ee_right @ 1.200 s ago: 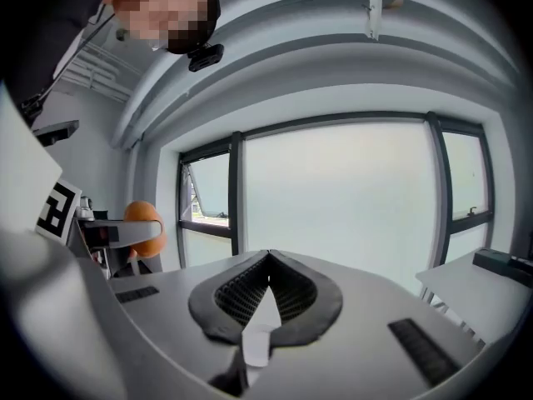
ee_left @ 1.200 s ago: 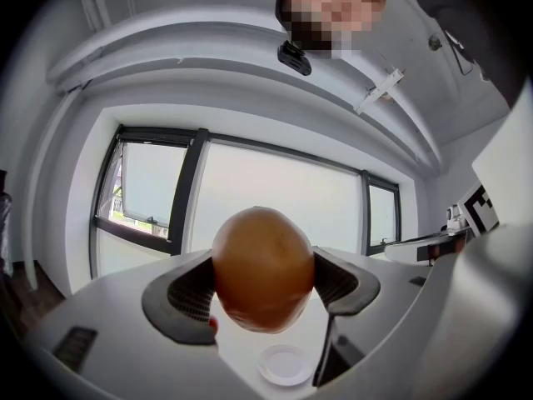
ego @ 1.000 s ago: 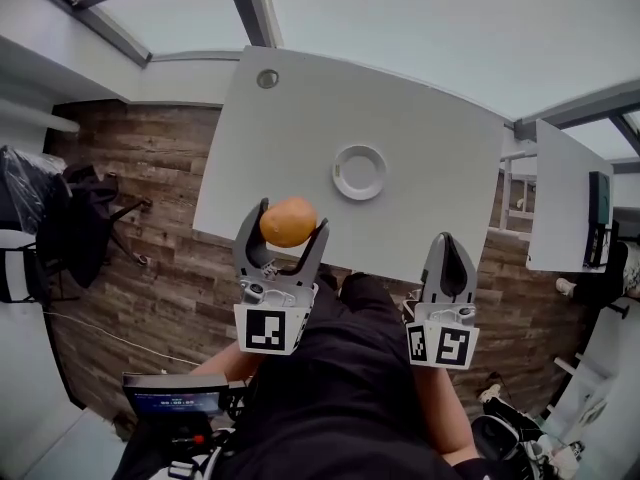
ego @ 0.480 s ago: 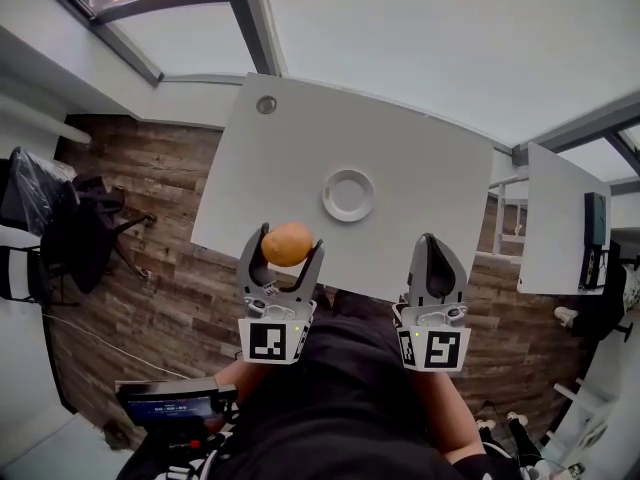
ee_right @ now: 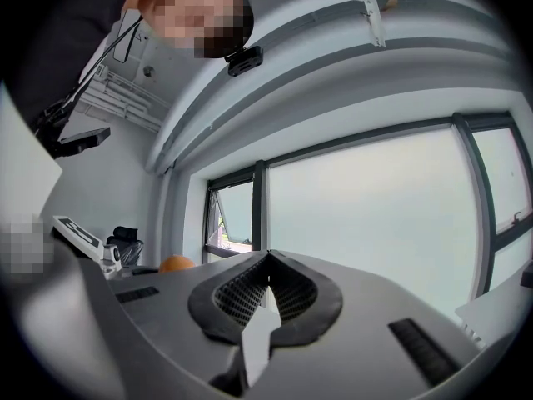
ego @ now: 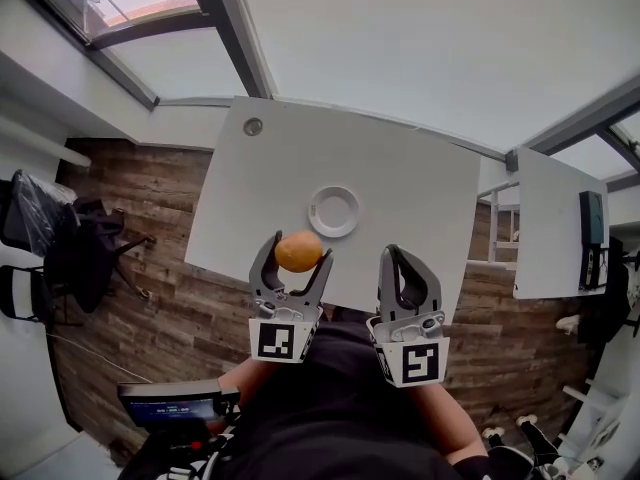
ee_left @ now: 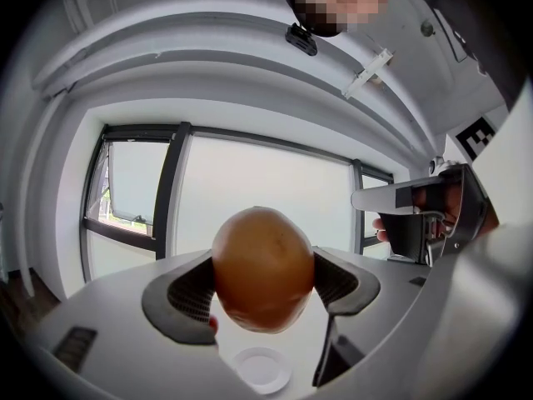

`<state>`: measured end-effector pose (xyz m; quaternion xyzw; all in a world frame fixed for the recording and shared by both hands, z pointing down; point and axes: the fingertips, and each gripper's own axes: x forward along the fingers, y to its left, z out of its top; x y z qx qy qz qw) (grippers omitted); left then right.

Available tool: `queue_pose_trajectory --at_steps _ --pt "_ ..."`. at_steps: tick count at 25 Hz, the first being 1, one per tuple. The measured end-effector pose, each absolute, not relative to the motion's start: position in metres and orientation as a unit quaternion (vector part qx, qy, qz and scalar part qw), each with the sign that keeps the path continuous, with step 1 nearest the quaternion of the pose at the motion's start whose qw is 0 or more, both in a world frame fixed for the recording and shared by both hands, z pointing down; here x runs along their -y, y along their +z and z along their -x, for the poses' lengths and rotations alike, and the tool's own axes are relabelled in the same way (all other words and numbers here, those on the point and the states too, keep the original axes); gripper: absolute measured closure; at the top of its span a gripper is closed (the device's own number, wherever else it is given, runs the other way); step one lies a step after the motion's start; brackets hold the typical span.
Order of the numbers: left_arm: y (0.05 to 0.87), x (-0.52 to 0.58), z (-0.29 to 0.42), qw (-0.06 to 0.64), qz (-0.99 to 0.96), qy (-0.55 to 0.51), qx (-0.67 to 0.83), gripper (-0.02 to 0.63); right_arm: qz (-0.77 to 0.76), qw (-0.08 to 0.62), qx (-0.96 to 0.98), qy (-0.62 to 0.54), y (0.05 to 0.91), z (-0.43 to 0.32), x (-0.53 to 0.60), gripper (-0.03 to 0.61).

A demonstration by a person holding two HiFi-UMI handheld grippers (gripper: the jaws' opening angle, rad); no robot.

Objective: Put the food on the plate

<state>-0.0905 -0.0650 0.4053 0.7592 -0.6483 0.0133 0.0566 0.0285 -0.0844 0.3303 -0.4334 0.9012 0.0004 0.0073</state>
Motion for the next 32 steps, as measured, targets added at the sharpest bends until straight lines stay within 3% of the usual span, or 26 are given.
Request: queue_pose_trajectory --at_steps 9,19,32 --pt "0.426 0.086 0.075 0.06 -0.773 0.03 0.631 0.278 0.434 0.008 -0.901 0.024 0.325 -0.032 0.088 0.574" --pt "0.466 0.108 0.072 0.136 -0.775 0.053 0.615 0.278 0.452 0.011 -0.892 -0.008 0.332 -0.049 0.097 0.574" --pt "0.506 0.129 0.083 0.134 -0.775 0.103 0.608 0.278 0.448 0.001 -0.894 0.008 0.331 -0.035 0.107 0.574"
